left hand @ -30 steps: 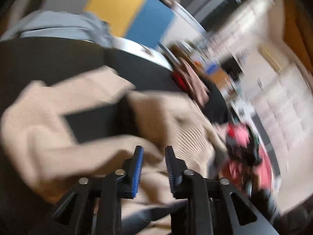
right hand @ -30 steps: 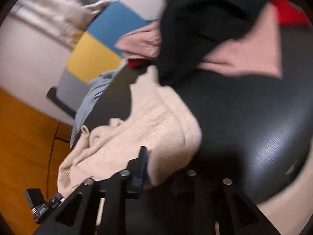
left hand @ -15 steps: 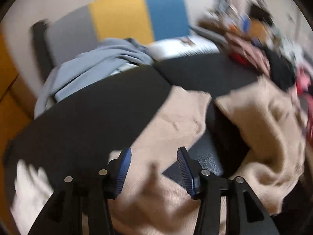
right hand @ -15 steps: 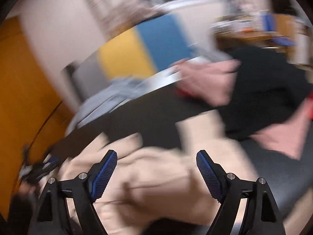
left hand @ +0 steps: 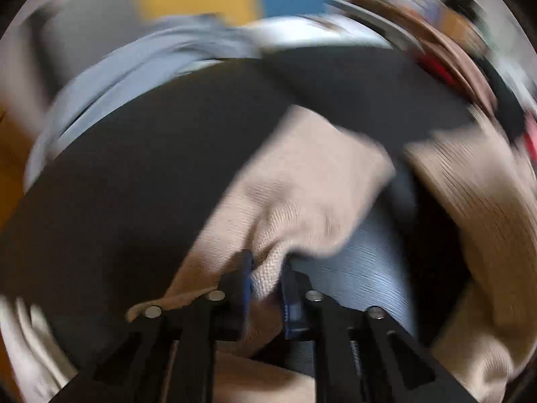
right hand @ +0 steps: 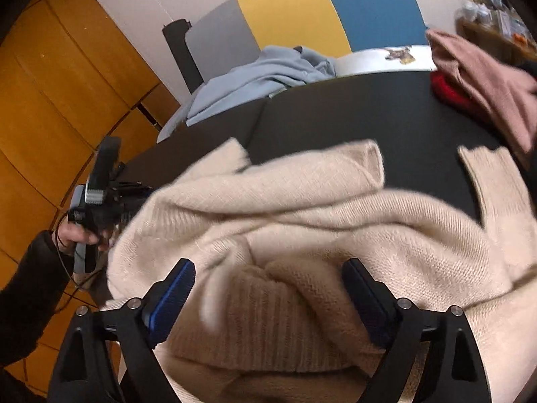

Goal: Fold clothes

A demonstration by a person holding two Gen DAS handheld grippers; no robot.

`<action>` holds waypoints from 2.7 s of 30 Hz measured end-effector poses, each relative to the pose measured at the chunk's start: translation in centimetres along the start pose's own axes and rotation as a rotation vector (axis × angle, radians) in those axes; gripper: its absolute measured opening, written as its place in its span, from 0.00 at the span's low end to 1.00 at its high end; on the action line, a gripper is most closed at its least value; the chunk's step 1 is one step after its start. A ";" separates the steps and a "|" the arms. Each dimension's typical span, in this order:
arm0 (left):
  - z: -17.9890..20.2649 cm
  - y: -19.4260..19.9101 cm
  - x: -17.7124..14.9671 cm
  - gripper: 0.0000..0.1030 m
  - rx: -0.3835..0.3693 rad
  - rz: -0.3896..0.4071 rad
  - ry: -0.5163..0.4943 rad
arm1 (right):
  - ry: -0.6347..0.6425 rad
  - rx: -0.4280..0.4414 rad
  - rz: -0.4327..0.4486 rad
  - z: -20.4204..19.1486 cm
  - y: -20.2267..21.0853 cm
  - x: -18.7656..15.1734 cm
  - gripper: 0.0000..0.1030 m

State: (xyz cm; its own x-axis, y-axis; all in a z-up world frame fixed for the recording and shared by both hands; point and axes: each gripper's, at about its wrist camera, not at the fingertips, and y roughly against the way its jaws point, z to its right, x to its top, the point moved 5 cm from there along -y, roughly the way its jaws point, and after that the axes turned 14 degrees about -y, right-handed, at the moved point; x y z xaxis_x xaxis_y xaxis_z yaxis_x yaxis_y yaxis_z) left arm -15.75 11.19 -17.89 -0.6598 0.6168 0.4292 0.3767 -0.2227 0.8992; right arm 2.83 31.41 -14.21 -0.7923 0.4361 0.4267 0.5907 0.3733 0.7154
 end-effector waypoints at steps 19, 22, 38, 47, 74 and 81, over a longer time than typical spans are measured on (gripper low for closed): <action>-12.7 14.9 -6.5 0.27 0.078 0.351 0.509 | 0.002 0.023 0.065 0.6 -0.8 -1.5 1.00; -5.3 13.2 -1.7 0.36 -0.168 0.337 0.286 | 0.013 -0.001 0.060 0.4 -1.2 -1.0 1.00; 9.0 -2.8 6.3 0.50 -0.680 -0.030 0.169 | 0.031 0.068 0.064 1.7 1.2 3.2 1.00; 10.4 -1.6 6.4 0.05 -0.745 0.026 0.147 | -0.045 0.153 -0.071 2.0 -2.8 6.9 1.00; -2.9 5.8 3.2 0.21 -0.447 0.361 0.434 | 0.252 0.150 -0.295 -6.3 -15.6 14.4 1.00; 4.7 1.2 1.0 0.23 -0.334 0.163 0.110 | 0.138 -0.164 -0.098 0.2 -16.8 17.5 1.00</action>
State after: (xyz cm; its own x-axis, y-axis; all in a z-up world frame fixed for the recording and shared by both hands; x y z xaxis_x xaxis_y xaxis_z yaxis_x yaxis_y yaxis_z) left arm -12.89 15.14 -16.75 -0.6815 0.4724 0.5588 0.2615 -0.5560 0.7890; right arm -20.89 32.96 -18.87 -0.8645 0.2840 0.4147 0.4865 0.2653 0.8325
